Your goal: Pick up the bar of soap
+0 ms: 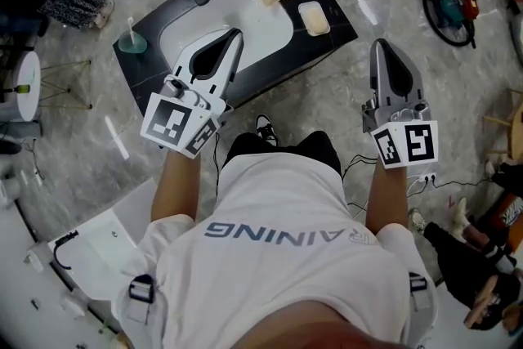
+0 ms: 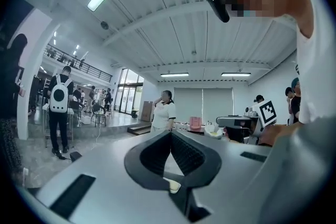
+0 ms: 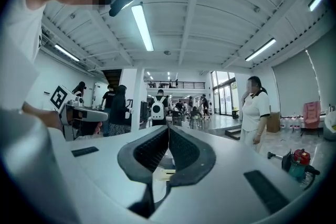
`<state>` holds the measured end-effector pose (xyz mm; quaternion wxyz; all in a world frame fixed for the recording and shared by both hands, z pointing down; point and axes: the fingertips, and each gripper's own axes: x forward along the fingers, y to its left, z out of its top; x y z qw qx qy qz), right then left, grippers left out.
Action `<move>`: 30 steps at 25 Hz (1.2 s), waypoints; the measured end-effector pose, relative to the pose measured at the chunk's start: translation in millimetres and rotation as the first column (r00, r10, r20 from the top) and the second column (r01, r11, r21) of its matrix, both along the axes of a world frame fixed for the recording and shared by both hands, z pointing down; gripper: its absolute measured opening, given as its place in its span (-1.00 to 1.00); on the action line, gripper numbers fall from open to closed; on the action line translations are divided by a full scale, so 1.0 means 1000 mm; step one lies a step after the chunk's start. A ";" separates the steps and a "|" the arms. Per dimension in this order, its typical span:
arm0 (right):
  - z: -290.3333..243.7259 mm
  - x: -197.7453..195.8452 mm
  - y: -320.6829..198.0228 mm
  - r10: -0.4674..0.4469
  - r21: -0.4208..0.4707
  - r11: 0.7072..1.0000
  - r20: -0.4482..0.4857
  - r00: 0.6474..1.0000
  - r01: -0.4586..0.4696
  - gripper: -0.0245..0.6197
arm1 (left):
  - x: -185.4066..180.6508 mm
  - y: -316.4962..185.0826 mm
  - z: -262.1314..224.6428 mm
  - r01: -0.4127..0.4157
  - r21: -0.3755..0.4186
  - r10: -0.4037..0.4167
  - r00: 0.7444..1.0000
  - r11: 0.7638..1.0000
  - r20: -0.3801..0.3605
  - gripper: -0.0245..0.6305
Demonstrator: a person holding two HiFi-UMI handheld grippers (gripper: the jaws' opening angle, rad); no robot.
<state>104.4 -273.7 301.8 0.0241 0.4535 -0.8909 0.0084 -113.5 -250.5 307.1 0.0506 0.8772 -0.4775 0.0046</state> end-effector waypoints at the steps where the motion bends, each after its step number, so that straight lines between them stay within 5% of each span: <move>1: 0.004 -0.006 -0.007 -0.011 -0.009 1.000 -0.010 1.000 0.011 -0.89 | -0.004 -0.004 0.002 0.005 -0.005 -0.005 1.000 1.000 -0.002 -0.90; 9: 0.047 -0.030 -0.068 -0.091 -0.123 0.989 -0.075 0.993 0.081 -0.87 | -0.014 -0.035 0.026 0.080 -0.064 -0.081 0.997 0.995 -0.011 -0.90; 14: 0.098 -0.031 -0.111 -0.138 -0.240 0.966 -0.163 0.977 0.097 -0.63 | -0.003 -0.053 0.042 0.125 -0.113 -0.128 0.992 0.986 -0.020 -0.90; 21: 0.206 -0.038 -0.147 -0.227 -0.425 0.901 -0.289 0.930 0.087 -0.26 | 0.011 -0.058 0.069 0.174 -0.175 -0.176 0.984 0.969 0.002 -0.90; 30: 0.307 -0.049 -0.167 -0.295 -0.553 0.832 -0.378 0.878 0.042 -0.18 | -0.005 -0.072 0.096 0.244 -0.230 -0.253 0.967 0.942 -0.010 -0.90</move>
